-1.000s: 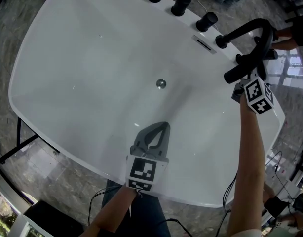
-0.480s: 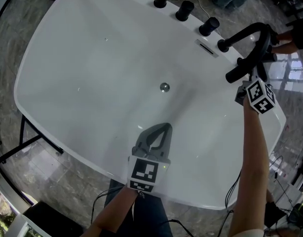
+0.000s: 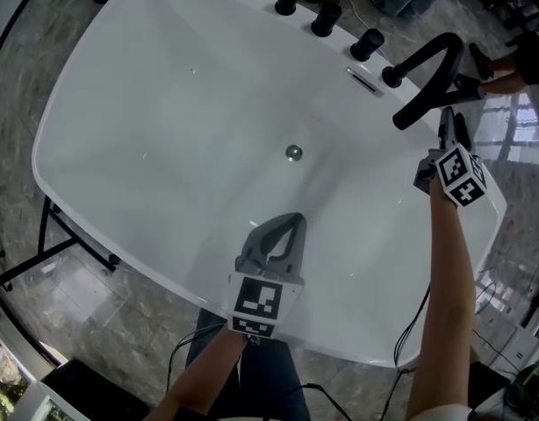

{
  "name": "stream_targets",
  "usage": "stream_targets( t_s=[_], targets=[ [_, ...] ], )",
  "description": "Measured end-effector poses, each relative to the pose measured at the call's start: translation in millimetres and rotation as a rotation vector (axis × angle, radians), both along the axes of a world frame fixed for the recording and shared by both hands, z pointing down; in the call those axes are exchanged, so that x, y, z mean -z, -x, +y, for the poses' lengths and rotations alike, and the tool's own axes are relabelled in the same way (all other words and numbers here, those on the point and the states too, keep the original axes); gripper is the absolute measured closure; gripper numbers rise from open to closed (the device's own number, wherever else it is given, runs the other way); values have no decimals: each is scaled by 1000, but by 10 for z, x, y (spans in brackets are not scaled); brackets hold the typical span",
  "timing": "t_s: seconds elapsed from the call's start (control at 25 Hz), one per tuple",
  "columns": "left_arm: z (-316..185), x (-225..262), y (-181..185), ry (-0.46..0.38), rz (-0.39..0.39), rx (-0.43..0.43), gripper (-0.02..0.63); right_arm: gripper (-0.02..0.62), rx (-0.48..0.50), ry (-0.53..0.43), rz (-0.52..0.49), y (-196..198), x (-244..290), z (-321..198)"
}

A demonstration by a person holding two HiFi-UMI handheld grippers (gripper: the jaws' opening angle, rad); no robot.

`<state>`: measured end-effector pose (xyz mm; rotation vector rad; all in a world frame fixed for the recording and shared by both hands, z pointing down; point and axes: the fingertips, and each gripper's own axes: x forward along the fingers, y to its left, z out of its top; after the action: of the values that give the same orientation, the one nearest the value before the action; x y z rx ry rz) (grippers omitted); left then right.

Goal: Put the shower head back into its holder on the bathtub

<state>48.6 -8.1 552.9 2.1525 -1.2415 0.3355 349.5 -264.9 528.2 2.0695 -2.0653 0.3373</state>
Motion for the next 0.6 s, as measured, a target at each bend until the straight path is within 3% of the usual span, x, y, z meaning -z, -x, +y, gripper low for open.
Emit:
stream_targets(
  t_s=[0.12,0.24,0.32,0.52,0.6],
  targets=[
    [47,146,-67,-18,-5,-27,604,469,-8,-16,-74,31,138,270],
    [46,393,-132,-51,-8,-50,604,471,47,-51,-120,212,483,576],
    [65,581,-155,-67,-10,-57,604,499,77,-37,-107,379,686,867],
    [-28,1164,-215,-132,3,-63,604,547,128,30,40,902,1203,1675],
    [-25,1459,-245,-149,9,-65,604,572,133,24,16,1121,1483,2019]
  ],
)
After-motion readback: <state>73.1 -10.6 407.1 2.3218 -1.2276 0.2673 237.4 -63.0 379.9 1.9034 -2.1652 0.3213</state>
